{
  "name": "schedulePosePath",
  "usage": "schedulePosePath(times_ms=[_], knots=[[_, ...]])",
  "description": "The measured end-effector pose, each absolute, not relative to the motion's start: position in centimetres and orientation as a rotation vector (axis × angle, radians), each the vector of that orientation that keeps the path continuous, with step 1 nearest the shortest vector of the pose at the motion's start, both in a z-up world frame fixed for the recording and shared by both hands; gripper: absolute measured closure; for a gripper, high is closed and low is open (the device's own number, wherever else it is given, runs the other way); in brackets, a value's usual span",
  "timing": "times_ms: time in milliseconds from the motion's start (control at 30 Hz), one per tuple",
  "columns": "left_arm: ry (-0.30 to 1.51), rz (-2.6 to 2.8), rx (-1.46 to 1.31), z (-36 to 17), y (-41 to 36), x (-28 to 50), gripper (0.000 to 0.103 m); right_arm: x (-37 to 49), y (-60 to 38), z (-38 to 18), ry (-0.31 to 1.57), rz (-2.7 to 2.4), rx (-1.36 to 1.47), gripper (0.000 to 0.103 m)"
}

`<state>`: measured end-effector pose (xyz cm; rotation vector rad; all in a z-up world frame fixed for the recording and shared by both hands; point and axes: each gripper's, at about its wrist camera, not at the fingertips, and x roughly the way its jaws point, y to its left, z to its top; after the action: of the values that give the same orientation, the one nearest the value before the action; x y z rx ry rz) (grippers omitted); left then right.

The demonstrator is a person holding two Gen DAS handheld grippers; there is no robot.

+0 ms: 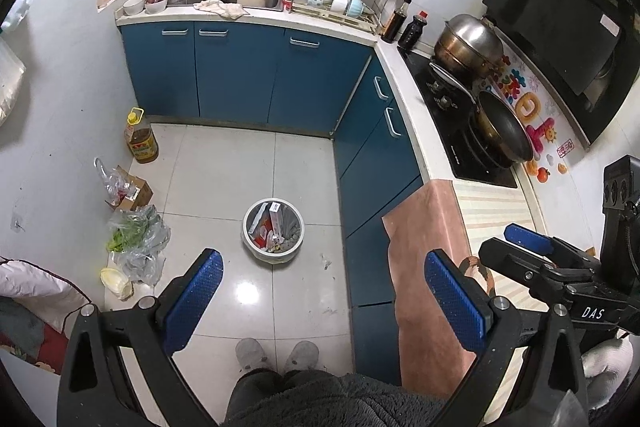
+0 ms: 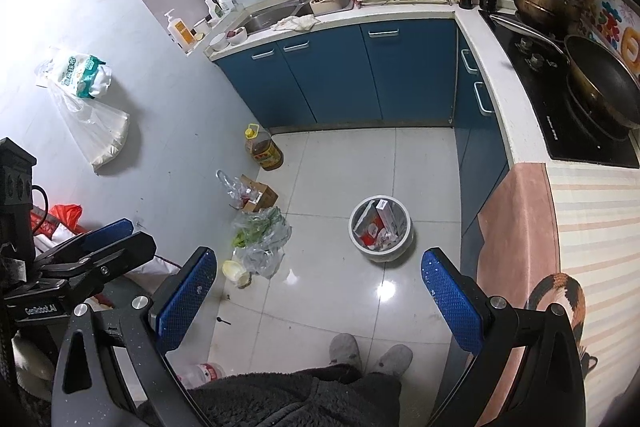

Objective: Collect trash

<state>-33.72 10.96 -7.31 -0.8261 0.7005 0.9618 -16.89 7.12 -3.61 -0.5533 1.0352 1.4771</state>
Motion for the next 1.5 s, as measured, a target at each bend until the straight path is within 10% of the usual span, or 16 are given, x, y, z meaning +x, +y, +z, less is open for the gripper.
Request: schedulePosePath(times_ms=[1500], knots=[[0.709,0.932,-0.848,-8.1,9.7,-32.6,0.0,-15.6,5.8,-3.7,1.055,1.453,-0.559,0.0]])
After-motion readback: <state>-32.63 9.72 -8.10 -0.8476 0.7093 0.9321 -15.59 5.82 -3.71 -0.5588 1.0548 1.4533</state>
